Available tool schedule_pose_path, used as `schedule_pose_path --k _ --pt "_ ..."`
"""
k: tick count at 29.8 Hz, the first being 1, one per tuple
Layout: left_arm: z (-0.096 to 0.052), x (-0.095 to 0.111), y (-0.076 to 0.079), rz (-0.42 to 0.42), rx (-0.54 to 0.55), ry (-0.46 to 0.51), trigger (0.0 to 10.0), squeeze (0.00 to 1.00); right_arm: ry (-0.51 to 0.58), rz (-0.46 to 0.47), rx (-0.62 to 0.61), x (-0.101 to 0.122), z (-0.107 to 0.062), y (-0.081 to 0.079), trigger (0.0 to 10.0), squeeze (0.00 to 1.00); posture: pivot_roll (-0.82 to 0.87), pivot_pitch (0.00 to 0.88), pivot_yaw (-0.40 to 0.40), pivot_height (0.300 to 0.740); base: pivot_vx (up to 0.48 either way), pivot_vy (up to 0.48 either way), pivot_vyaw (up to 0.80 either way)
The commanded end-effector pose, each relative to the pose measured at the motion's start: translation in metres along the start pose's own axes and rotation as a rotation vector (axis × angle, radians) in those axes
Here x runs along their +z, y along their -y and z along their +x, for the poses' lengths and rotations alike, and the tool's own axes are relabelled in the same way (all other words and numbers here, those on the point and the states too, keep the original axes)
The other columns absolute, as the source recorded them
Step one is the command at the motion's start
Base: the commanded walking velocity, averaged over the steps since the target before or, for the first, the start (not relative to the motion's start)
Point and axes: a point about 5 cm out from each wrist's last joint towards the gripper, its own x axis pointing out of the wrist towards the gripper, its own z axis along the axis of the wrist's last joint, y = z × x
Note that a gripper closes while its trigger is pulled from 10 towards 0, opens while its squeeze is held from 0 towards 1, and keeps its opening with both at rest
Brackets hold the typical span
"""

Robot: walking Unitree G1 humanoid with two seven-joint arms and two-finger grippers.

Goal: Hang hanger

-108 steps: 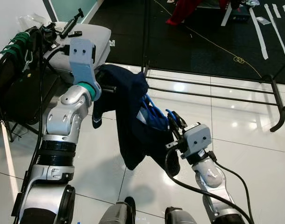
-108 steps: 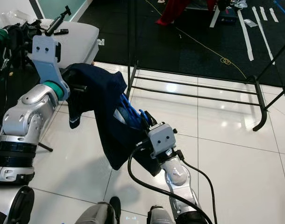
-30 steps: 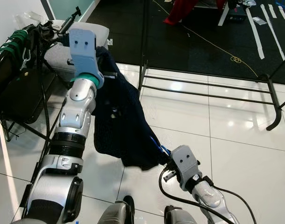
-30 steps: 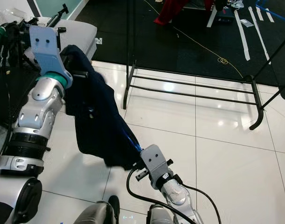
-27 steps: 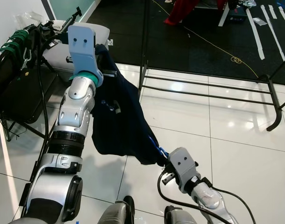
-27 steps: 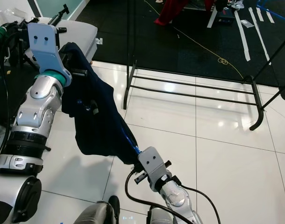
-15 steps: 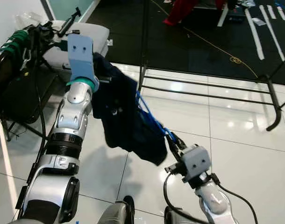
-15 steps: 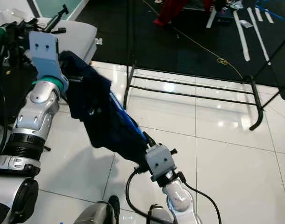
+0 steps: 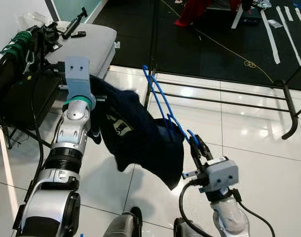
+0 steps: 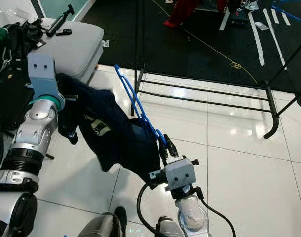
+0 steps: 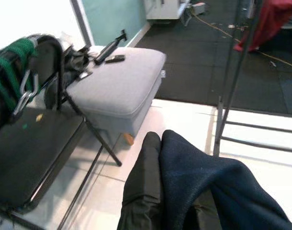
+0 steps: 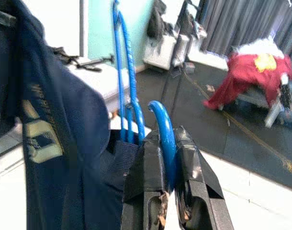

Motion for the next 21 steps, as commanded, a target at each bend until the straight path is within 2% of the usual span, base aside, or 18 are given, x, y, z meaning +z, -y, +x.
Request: schedule_pose_path --k 1,2,3,4,6,7,8,10,11,12,13,14,15,17,19,21 --pt "0.0 -0.003 -0.011 -0.015 0.053 0.009 0.0 0.0 -0.044 0.039 -0.107 -0.006 -0.006 0.012 0.0 0.0 -0.03 0.149 0.112 0.74 0.0 0.0 0.0" --pt "-0.001 -0.005 -0.013 -0.007 0.058 0.001 0.0 0.0 -0.026 0.057 -0.176 -0.003 -0.003 0.019 0.0 0.0 -0.03 0.149 0.114 0.74 0.0 0.0 0.0" --pt "-0.001 -0.005 -0.013 -0.007 0.058 0.001 0.0 0.0 -0.026 0.057 -0.176 -0.003 -0.003 0.019 0.0 0.0 -0.03 0.149 0.114 0.74 0.0 0.0 0.0" --pt "-0.002 -0.009 -0.014 0.0 0.052 -0.011 0.0 0.0 0.001 0.065 -0.223 0.002 0.003 0.026 0.0 0.0 -0.04 0.151 0.117 0.74 0.0 0.0 0.0" --pt "-0.002 -0.009 -0.014 0.0 0.052 -0.011 0.0 0.0 0.001 0.065 -0.223 0.002 0.003 0.026 0.0 0.0 -0.04 0.151 0.117 0.74 0.0 0.0 0.0" --pt "-0.005 -0.014 -0.009 0.013 0.006 -0.018 0.0 0.0 0.036 0.076 -0.263 0.008 0.014 0.034 0.0 0.0 -0.04 0.15 0.118 0.74 0.0 0.0 0.0" --pt "-0.005 -0.014 -0.009 0.013 0.006 -0.018 0.0 0.0 0.036 0.076 -0.263 0.008 0.014 0.034 0.0 0.0 -0.04 0.15 0.118 0.74 0.0 0.0 0.0" --pt "-0.022 -0.016 0.023 -0.024 -0.258 0.013 0.0 0.0 0.111 0.116 -0.292 0.022 0.043 0.051 0.0 0.0 -0.04 0.15 0.117 0.74 0.0 0.0 0.0" --pt "-0.022 -0.016 0.023 -0.024 -0.258 0.013 0.0 0.0 0.111 0.116 -0.292 0.022 0.043 0.051 0.0 0.0 -0.04 0.15 0.117 0.74 0.0 0.0 0.0" --pt "-0.035 -0.015 0.043 -0.065 -0.418 0.034 0.0 0.0 0.117 0.159 -0.263 0.026 0.056 0.054 0.0 0.0 -0.04 0.151 0.116 0.74 0.0 0.0 0.0" --pt "-0.035 -0.015 0.043 -0.065 -0.418 0.034 0.0 0.0 0.117 0.159 -0.263 0.026 0.056 0.054 0.0 0.0 -0.04 0.151 0.116 0.74 0.0 0.0 0.0" --pt "-0.052 -0.011 0.063 -0.118 -0.582 0.051 0.0 0.0 0.069 0.185 -0.199 0.021 0.067 0.053 0.0 0.0 -0.03 0.151 0.112 0.74 0.0 0.0 0.0" --pt "-0.068 -0.005 0.08 -0.167 -0.726 0.062 0.0 0.0 0.028 0.172 -0.129 0.016 0.074 0.048 0.0 0.0 -0.03 0.151 0.109 0.74 0.0 0.0 0.0" --pt "-0.068 -0.005 0.08 -0.167 -0.726 0.062 0.0 0.0 0.028 0.172 -0.129 0.016 0.074 0.048 0.0 0.0 -0.03 0.151 0.109 0.74 0.0 0.0 0.0" --pt "-0.09 0.006 0.098 -0.234 -0.889 0.075 0.0 0.0 -0.033 0.142 -0.04 0.008 0.079 0.041 0.0 0.0 -0.03 0.152 0.105 0.74 0.0 0.0 0.0" --pt "-0.09 0.006 0.098 -0.234 -0.889 0.075 0.0 0.0 -0.033 0.142 -0.04 0.008 0.079 0.041 0.0 0.0 -0.03 0.152 0.105 0.74 0.0 0.0 0.0"
